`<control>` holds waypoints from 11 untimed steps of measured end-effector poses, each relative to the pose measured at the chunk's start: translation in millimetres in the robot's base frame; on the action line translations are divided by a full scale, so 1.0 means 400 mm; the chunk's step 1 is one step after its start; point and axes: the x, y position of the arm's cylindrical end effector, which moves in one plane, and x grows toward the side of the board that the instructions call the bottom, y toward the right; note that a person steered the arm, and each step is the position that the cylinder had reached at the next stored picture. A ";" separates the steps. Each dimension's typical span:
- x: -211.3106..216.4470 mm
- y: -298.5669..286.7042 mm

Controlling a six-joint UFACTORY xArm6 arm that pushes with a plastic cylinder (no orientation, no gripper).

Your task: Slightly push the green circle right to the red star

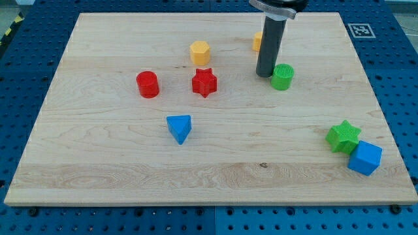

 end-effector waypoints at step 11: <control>0.039 0.231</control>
